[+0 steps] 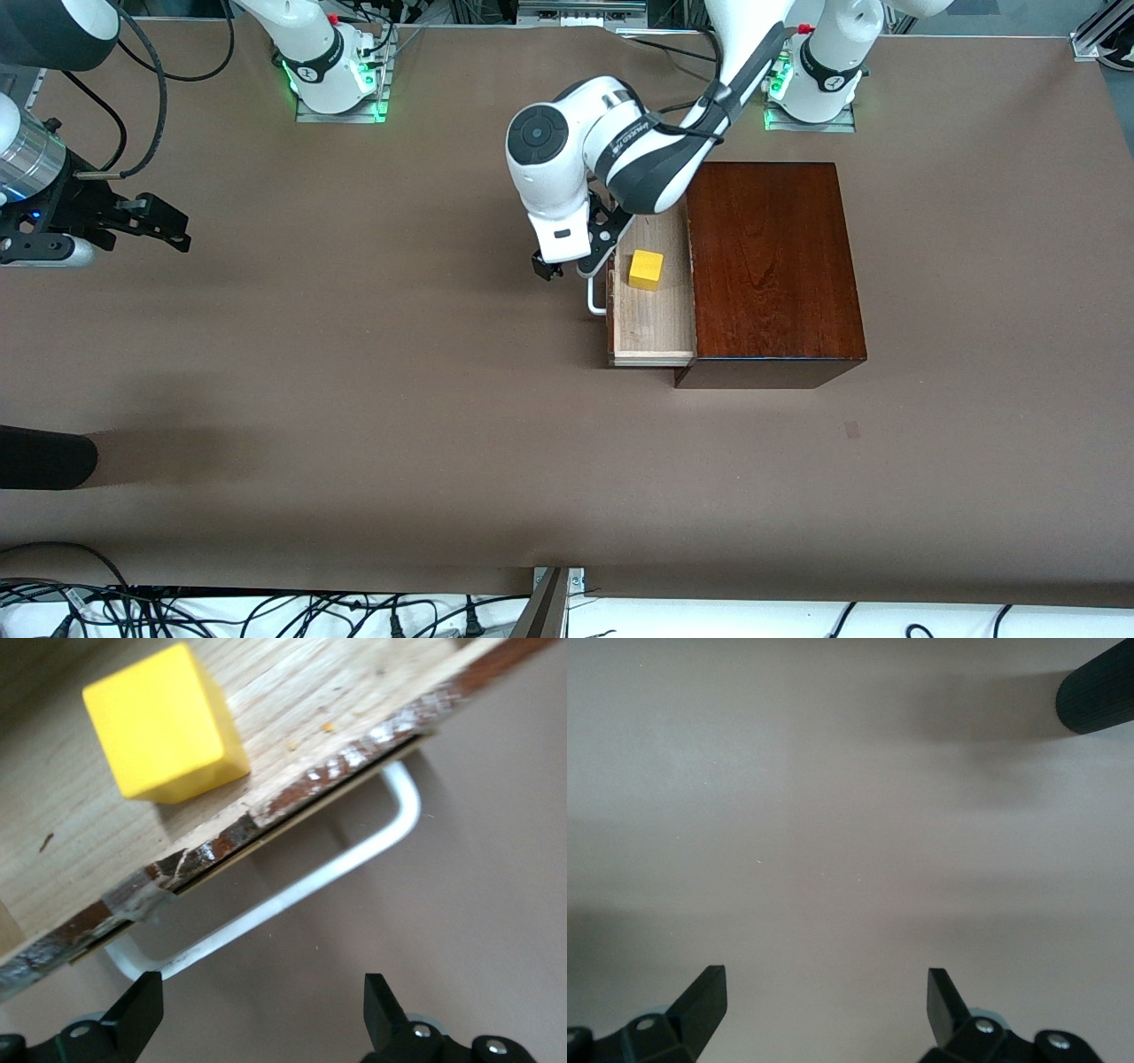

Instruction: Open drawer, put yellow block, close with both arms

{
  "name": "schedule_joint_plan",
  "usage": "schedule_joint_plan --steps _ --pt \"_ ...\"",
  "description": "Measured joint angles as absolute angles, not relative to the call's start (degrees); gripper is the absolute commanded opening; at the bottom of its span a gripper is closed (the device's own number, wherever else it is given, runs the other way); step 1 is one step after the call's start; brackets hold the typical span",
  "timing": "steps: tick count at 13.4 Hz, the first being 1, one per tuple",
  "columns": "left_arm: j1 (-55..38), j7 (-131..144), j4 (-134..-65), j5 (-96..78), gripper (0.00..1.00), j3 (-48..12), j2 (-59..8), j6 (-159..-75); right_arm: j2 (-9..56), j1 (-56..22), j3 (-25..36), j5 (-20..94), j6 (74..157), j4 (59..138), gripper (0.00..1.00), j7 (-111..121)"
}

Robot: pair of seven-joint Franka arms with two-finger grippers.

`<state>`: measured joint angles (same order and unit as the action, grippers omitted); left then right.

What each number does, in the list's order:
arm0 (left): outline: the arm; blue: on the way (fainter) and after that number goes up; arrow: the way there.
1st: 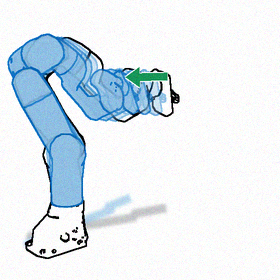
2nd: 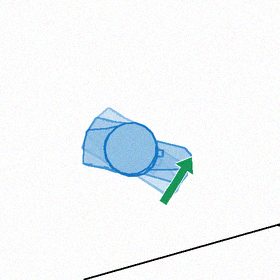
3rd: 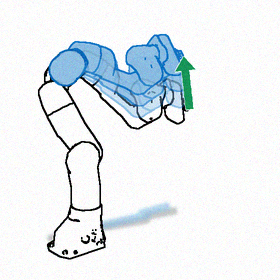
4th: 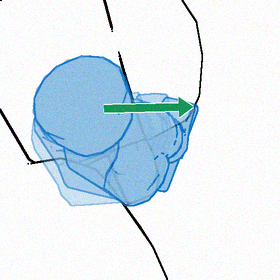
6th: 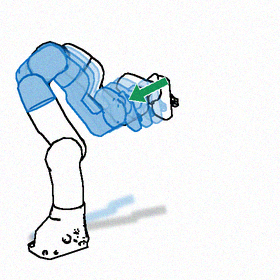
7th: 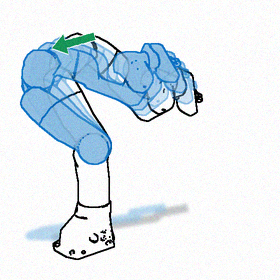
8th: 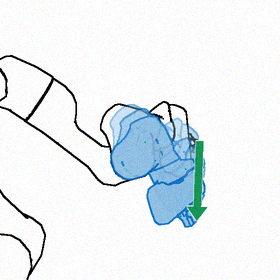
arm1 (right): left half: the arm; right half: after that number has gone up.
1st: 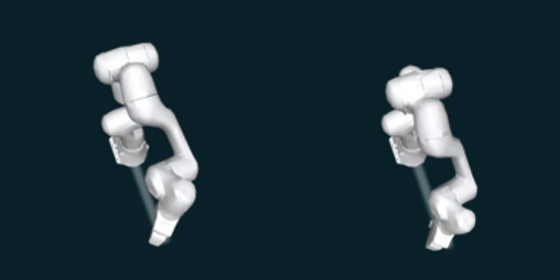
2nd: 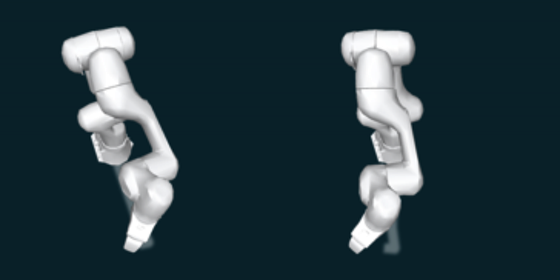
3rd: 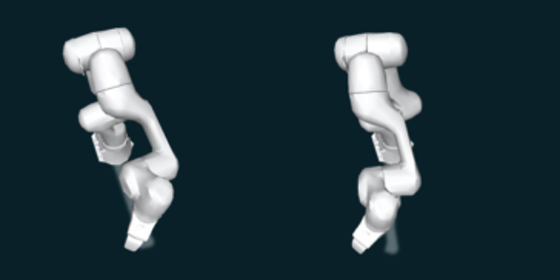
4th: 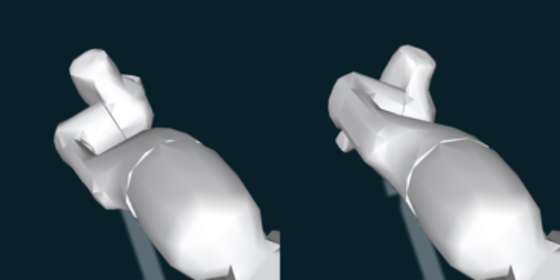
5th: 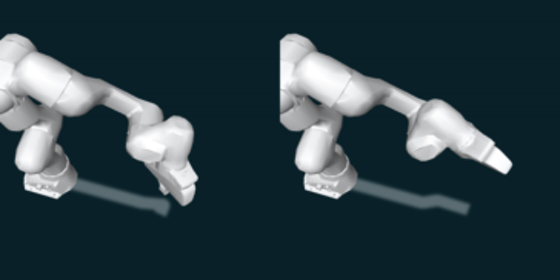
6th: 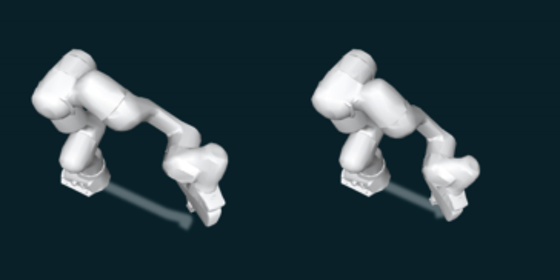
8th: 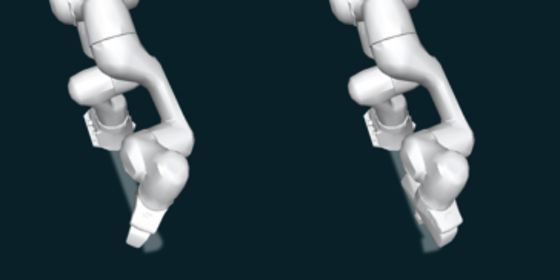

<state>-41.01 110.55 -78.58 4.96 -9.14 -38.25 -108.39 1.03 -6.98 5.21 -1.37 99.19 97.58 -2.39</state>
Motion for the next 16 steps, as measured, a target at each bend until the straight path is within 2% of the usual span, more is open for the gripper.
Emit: schedule_joint_plan --steps 3,10,11,12,15,16 --pt "-41.0 113.7 -78.4 5.0 1.00 -9.1 -40.2 -108.3 1.0 -7.0 5.3 -1.4 99.2 97.6 1.00 -2.7" --pt "-40.7 113.8 -77.3 5.0 1.00 -8.8 -40.1 -108.2 0.8 -6.9 7.1 -1.4 99.2 96.0 1.00 -2.7" --pt "-40.7 113.8 -76.7 5.0 0.95 -9.1 -40.1 -108.3 0.8 -6.9 7.2 -1.4 99.1 95.7 1.00 -2.7" --pt "-40.7 113.8 -75.8 5.0 0.77 -9.4 -40.1 -108.3 0.8 -6.9 7.2 -1.4 99.0 95.5 1.00 -2.7" --pt "-40.8 113.5 -73.9 5.0 0.00 -10.4 -40.1 -108.1 0.8 -6.9 7.2 -1.4 98.8 95.4 1.00 -2.7" --pt "-40.9 112.7 -73.8 5.0 0.00 -10.6 -40.1 -108.0 0.8 -6.9 7.2 -1.4 98.7 95.4 1.00 -2.7"
